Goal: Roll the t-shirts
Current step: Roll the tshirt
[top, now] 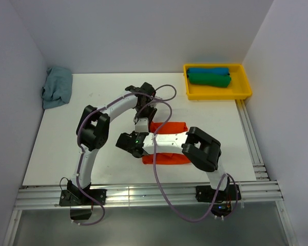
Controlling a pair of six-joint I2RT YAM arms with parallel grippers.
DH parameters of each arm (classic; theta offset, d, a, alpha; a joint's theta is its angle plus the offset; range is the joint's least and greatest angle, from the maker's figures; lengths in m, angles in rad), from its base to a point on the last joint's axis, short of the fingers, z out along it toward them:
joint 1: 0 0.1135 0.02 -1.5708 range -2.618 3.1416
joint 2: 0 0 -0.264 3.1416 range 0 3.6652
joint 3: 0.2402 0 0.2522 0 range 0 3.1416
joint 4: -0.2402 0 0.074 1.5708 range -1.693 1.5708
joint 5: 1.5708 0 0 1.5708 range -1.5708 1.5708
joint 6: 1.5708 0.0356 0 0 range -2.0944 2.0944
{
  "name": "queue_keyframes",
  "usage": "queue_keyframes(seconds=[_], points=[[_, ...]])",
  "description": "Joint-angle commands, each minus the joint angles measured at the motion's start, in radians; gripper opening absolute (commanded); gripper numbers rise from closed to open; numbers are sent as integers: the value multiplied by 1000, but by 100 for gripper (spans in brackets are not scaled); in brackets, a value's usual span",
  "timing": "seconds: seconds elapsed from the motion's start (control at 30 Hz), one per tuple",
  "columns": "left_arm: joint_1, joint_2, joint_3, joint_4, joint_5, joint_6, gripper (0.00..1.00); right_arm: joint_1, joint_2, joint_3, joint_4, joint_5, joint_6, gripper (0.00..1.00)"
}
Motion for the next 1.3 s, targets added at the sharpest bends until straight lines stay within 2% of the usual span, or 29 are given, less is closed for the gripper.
queue_keyframes(seconds=[0.0, 0.2, 0.27, 0.43, 0.57, 0.7, 0.77, 0.83, 1.03, 1.27], points=[[18, 0, 70, -3, 39, 17, 37, 5, -36, -39, 5, -50, 43, 45], [64, -25, 105, 0, 103, 37, 49, -13, -120, -157, 154, -131, 49, 40], [77, -40, 92, 21, 128, 49, 55, -32, -170, -232, 244, -178, 57, 33], [126, -114, 21, 84, 226, 64, 57, -73, -285, -433, 442, -265, 88, 32], [159, -190, -107, 165, 356, 78, 58, -117, -391, -582, 648, -350, 114, 29], [173, -247, -215, 269, 441, 78, 59, -194, -453, -741, 878, -500, 141, 28], [173, -261, -278, 303, 471, 78, 59, -225, -465, -835, 1040, -568, 153, 27], [173, -257, -315, 354, 492, 69, 60, -266, -468, -901, 1128, -634, 161, 27], [166, -221, -381, 426, 536, 78, 62, -312, -441, -967, 1309, -720, 181, 27], [117, -151, -385, 469, 479, 61, 63, -366, -336, -1044, 1608, -841, 253, 27]])
